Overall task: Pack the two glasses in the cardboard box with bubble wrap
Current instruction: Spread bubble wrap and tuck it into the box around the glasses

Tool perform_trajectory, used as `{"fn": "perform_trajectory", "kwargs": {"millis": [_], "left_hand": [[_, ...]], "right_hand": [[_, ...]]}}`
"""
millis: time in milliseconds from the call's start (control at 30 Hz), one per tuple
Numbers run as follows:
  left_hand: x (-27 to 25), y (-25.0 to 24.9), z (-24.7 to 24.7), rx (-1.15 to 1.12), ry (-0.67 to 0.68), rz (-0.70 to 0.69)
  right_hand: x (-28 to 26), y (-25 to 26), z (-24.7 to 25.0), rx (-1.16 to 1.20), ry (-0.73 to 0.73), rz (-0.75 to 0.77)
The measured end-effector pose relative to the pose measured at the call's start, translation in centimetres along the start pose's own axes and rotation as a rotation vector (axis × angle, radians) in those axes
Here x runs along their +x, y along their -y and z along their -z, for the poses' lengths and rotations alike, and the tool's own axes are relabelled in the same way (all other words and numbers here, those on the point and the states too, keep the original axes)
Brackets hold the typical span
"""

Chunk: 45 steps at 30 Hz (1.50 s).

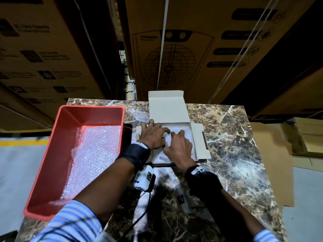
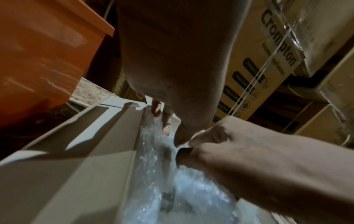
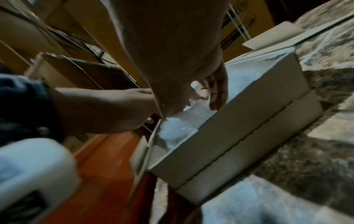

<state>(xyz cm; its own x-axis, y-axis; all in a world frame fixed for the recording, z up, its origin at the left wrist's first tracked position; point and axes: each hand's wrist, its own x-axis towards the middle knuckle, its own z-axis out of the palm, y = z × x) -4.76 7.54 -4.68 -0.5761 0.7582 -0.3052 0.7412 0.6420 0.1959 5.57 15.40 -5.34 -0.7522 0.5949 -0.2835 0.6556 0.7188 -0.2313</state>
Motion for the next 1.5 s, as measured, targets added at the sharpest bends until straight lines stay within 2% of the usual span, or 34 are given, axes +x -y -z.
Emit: {"fn": "perform_trajectory", "kwargs": {"millis": [133,333,467,633,733,867,1067,1267,1400,1500], "left_hand": [[-0.1,-0.1,-0.3,0.026,0.014,0.016],[-0.7,-0.4,-1.3,0.076,-0.008,0.035],[-1.1,-0.7,-2.0,0.103,-0.044,0.059],[-1.5,-1.0,-2.7,0.130,-0.088,0.087],[-1.6,-1.2,-2.7,0.126,-0.102,0.097],[-1.6,-1.3,-2.6,0.091,-0.106,0.106],[-1.5,-1.0,-2.6,0.032,-0.106,0.120],[-1.4,-1.0,-2.6,0.009,-0.103,0.136],[-1.4,-1.0,-2.6,-0.016,-0.125,0.138],[-1.5,-1.1,-2.6,0.028,-0.133,0.132]], "right_hand": [[-0.6,-0.2,0.4,0.021,0.139,-0.018],[-0.6,-1.1,-0.6,0.051,-0.008,0.098],[-1.5,-2.2,-1.6,0.214,-0.068,0.141],[-2.2,-4.5,-1.4,0.560,0.028,0.043],[-1.9,-5.3,-1.6,0.643,0.051,0.071],[-1.1,-5.1,-1.5,0.572,-0.031,0.241],[-1.6,-5.3,-1.8,0.460,-0.120,0.403],[-1.8,-3.9,-2.4,0.191,-0.152,0.259],[-1.8,-3.2,-2.9,0.166,-0.133,0.175],[-1.4,-3.2,-2.7,0.248,-0.081,0.118]]}}
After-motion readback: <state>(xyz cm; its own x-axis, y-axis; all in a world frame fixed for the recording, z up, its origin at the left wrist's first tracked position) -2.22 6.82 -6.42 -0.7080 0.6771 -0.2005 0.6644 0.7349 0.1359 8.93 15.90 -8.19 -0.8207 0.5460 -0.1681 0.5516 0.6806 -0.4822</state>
